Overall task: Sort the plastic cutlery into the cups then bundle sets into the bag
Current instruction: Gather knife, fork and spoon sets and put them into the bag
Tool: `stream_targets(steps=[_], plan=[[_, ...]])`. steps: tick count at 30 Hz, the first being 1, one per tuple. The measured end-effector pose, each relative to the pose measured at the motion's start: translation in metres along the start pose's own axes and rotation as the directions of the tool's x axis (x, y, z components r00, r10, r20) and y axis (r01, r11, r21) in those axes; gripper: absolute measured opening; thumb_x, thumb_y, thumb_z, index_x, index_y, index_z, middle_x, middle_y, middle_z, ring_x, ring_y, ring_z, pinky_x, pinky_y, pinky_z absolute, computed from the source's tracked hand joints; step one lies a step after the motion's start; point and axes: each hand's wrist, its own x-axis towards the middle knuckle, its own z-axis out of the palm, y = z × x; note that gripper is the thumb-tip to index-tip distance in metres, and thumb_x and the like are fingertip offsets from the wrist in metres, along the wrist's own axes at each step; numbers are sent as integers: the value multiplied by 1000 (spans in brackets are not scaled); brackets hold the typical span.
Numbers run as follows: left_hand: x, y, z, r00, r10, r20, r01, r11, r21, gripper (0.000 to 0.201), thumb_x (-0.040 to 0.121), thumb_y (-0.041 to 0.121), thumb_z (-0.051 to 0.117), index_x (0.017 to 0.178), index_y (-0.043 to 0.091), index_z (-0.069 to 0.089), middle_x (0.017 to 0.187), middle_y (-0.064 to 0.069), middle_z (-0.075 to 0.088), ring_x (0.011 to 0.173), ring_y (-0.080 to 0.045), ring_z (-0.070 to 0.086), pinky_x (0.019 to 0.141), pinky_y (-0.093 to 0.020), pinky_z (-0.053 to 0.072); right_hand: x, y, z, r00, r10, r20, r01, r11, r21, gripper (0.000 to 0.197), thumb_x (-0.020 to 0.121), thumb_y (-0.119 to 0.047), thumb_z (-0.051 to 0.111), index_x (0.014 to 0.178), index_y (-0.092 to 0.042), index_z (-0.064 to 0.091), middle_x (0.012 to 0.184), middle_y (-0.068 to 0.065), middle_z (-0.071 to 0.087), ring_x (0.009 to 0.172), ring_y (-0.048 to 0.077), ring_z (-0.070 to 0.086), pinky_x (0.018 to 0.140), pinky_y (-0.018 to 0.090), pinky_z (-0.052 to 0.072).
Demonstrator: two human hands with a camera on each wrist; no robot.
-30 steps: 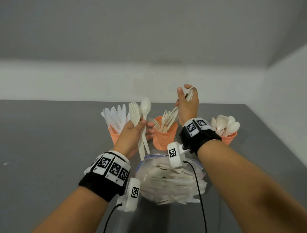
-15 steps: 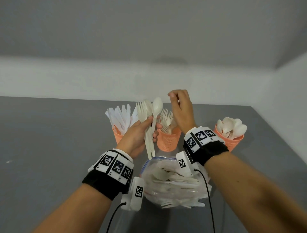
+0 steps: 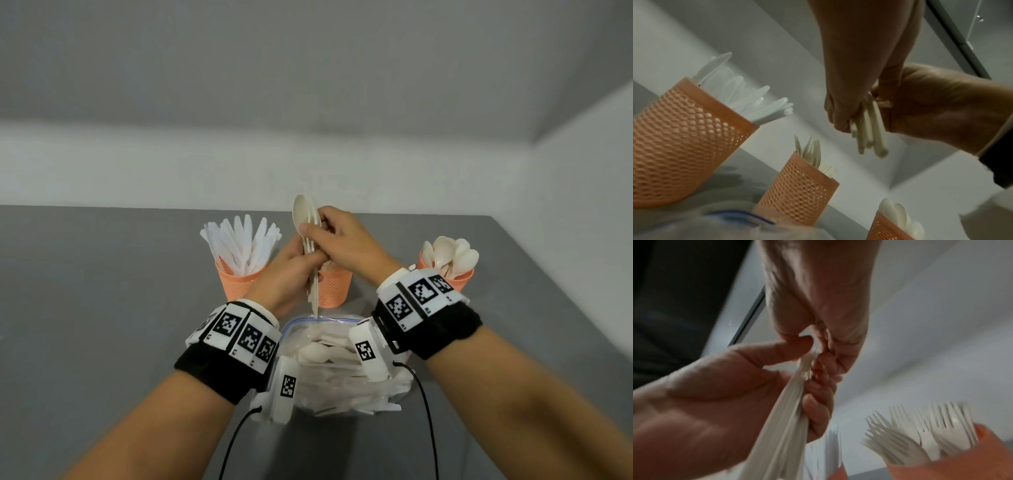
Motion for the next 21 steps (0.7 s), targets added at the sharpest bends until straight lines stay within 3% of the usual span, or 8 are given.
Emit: stream_targets(steps=[2,5,7,11,15,17,19,21], plan=[[-1,3,1,999,-8,32,11,994,-113,24,95,3,37,111,10,52,66,3,64,54,-2,57,50,-17,43,-2,1,-8,995,81,56,-89,985,148,19,94,-25,50,96,-7,54,68,-1,52,51,10,46,52,23,38],[-1,3,0,999,-31,25,36,963,-266,25,98,8,30,110,1,51,75,-11,58,58,-10,59,53,-20,47,-5,-1,-22,990,107,92,-131,937,324,22,97,-21,42,106,-2,50,71,7,59,42,12,44,48,24,38],[-2,1,-1,997,-70,-24,60,954,-293,23,99,5,29,105,4,51,77,-9,58,60,-11,59,56,-22,48,-5,-4,-30,992,115,58,-128,927,353,19,97,-13,38,111,-4,47,75,7,60,40,11,45,46,22,39],[-1,-5,-6,984,-129,-124,83,943,-322,20,99,2,31,103,4,51,79,-5,53,72,-15,53,73,-29,46,6,-8,-51,991,57,-118,-19,953,301,21,93,-5,33,111,-9,44,80,7,59,46,13,45,45,19,40],[-3,-9,-18,966,-162,-204,80,930,-359,20,99,5,34,100,6,54,81,-5,58,72,-13,61,69,-27,53,23,-3,-67,927,-81,-366,130,985,113,22,95,-5,32,113,-12,40,93,5,55,59,12,49,51,15,45],[-5,-9,-20,962,-163,-218,75,930,-361,21,99,6,35,98,8,56,81,-5,61,68,-11,64,64,-25,55,28,7,-57,927,-146,-344,155,988,-2,26,96,-7,32,121,-10,40,98,6,54,67,14,53,59,22,50],[-6,-7,-20,961,-157,-227,71,935,-347,21,99,7,35,97,10,56,82,-5,61,71,-13,62,66,-27,54,28,22,-41,954,-187,-233,173,982,-81,25,97,-9,34,121,-11,41,100,7,56,71,17,55,65,31,52],[-6,-6,-21,961,-154,-229,69,937,-342,21,100,8,35,98,10,56,81,-4,60,73,-15,59,68,-29,52,26,38,-29,971,-199,-132,181,974,-137,22,98,-11,35,117,-12,46,98,10,59,71,16,56,68,31,50]])
